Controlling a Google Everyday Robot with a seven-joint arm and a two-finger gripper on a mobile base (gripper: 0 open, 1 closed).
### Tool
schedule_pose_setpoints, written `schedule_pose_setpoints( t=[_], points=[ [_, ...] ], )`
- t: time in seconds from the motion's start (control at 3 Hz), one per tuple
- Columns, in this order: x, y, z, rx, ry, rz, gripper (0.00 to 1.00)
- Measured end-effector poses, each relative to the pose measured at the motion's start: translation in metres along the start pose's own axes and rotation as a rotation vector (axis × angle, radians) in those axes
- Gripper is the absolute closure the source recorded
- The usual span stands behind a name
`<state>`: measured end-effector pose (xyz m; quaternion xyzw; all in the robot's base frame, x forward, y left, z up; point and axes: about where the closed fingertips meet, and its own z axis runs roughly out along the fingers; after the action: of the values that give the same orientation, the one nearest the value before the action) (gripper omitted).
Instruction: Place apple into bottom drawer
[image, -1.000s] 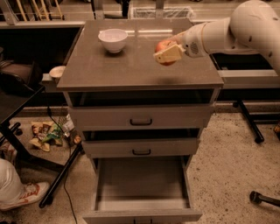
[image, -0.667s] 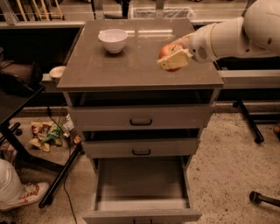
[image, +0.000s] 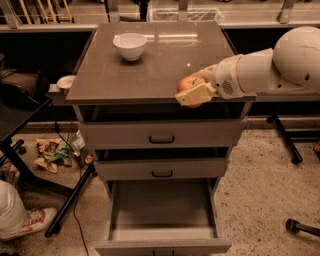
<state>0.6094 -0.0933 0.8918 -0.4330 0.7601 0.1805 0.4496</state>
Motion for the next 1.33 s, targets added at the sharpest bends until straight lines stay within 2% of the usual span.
schedule_pose_setpoints(
  t=[0.33, 0.67, 1.0, 1.33],
  points=[
    [-0.001, 0.000, 0.000, 0.001, -0.002, -0.001, 1.00],
    [0.030, 0.021, 0.015, 0.001, 0.026, 0.031, 1.00],
    [0.075, 0.045, 0.024, 0.022, 0.030, 0.095, 1.00],
    [0.119, 0.069, 0.034, 0.047, 0.006, 0.172, 1.00]
  ],
)
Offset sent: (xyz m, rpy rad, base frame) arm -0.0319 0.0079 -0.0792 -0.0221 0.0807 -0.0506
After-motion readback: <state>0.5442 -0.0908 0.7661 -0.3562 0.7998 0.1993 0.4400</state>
